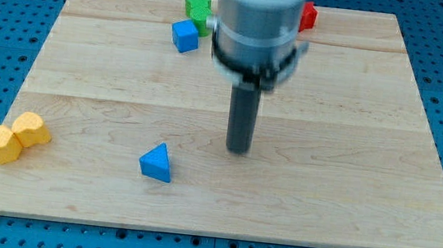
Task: Move the blue triangle close to blue cube
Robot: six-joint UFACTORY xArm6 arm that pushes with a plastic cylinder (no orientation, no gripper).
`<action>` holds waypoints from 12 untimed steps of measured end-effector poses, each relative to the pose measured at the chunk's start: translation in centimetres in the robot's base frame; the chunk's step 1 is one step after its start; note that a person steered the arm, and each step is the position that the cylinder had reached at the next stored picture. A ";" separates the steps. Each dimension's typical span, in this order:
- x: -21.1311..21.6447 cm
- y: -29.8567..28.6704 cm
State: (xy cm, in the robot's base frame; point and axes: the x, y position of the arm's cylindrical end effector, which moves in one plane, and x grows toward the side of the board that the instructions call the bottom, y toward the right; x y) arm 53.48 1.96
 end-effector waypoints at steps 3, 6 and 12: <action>-6.4 -12.9; -0.5 -18.4; -12.2 -6.4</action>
State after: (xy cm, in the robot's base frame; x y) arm 41.27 -4.48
